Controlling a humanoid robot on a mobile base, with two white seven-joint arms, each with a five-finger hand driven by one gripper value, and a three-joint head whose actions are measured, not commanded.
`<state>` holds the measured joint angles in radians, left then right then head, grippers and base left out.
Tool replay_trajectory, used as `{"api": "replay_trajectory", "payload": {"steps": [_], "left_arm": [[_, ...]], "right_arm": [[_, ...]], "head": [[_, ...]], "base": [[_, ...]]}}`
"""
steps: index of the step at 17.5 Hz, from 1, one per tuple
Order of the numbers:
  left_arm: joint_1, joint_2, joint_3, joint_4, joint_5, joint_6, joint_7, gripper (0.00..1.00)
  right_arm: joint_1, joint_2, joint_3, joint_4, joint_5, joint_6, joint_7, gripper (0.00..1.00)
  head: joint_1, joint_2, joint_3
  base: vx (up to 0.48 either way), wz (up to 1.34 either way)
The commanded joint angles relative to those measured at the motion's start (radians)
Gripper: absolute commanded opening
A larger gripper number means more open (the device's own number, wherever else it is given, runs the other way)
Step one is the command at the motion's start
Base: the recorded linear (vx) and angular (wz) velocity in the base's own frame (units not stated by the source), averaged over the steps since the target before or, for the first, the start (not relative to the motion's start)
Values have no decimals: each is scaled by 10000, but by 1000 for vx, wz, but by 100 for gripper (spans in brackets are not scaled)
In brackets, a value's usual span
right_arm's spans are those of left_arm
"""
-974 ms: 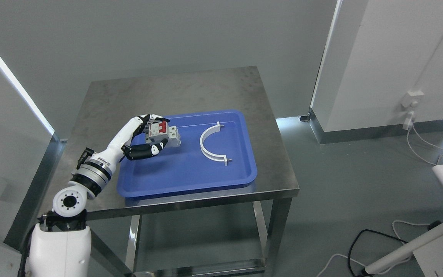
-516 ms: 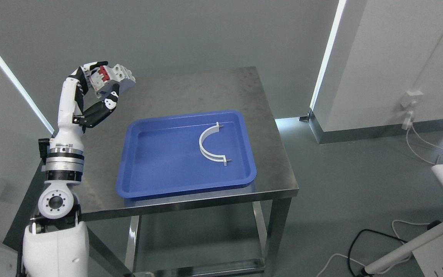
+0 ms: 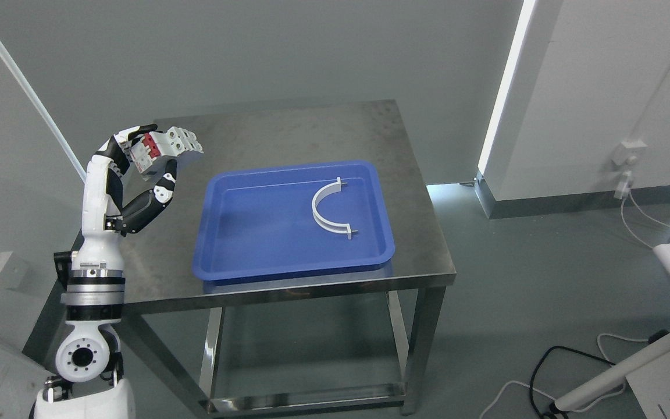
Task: Place circuit breaker on shelf
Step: 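Lift the circuit breaker out of the tray with the left hand, then hold the breaker in the left hand while turning toward the bin shelf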
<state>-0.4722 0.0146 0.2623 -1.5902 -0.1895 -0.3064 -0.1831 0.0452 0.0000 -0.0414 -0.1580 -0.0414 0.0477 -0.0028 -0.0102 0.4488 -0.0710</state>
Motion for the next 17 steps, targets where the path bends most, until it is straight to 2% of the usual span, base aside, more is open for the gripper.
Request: {"api": "replay_trajectory", "payload": {"steps": [1,9,17], "left_arm": [[381,29,260,-542,131,-172,-10,14],[688,29,307,-527,651,-1122,51,14],[718,29,306,-527,898,-1538,588,14]], "right_arm": [[-7,-175,0,0,0,-2,-2,100],[-7,-175,0,0,0,-2,-2,100],[8,-175,0,0,0,-2,-2,100]], "head": [[0,0,0],[0,0,0],[0,0,0]], "base": [[-176,104],[-258,94],[-285,-55]]}}
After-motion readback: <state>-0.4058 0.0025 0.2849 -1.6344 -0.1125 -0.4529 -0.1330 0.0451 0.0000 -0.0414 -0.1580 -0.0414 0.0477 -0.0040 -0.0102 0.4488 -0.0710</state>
